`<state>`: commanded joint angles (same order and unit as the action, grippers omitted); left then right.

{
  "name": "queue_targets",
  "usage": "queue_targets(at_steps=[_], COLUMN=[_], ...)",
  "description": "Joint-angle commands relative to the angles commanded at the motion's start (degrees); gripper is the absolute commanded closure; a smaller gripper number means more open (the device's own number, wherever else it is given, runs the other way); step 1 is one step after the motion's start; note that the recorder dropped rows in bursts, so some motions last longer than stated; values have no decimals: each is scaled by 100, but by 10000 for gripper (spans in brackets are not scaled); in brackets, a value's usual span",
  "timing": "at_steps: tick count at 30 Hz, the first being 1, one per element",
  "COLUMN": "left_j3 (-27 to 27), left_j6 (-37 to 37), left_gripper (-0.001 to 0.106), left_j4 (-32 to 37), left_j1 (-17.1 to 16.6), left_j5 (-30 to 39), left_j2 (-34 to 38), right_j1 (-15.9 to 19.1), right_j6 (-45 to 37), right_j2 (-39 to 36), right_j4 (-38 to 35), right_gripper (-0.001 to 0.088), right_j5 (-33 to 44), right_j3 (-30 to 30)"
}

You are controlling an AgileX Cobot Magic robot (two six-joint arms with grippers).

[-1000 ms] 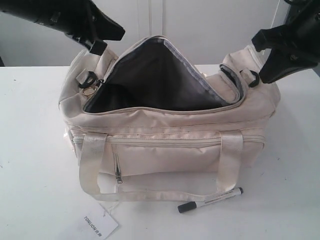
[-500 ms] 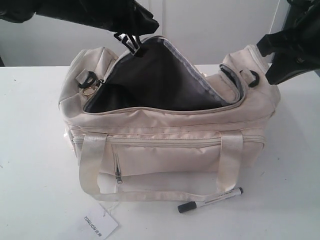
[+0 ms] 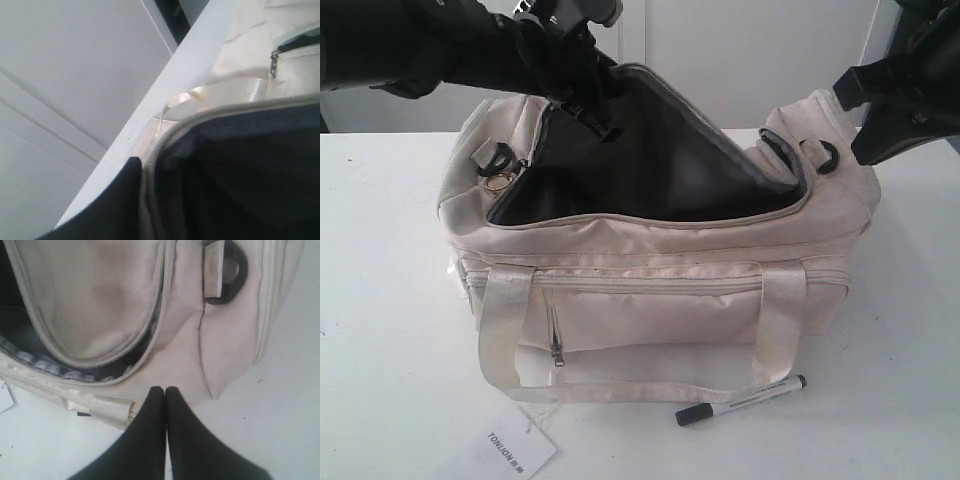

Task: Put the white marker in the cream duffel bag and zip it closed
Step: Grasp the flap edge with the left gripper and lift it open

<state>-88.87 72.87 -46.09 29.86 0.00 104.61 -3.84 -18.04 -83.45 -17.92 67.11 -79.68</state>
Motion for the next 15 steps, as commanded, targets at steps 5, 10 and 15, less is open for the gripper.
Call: queue_targets(at_steps=[5, 10, 15], left_j3=[0, 0, 11], left_j6=[-271, -1303, -1976], left_gripper=[1053, 1053, 1053], left_j4=[-11, -43, -53], left_j1=[-22, -182, -372], left_j5=[-326, -719, -649], left_j2=[0, 0, 0], right_j1=[0, 0, 0], right_j6=[-95, -126, -126], right_j2=[0, 0, 0], right_j4=[0, -22, -50], right_gripper=[868, 868, 868], right_j5=[-59, -72, -72], right_j3=[148, 201, 201])
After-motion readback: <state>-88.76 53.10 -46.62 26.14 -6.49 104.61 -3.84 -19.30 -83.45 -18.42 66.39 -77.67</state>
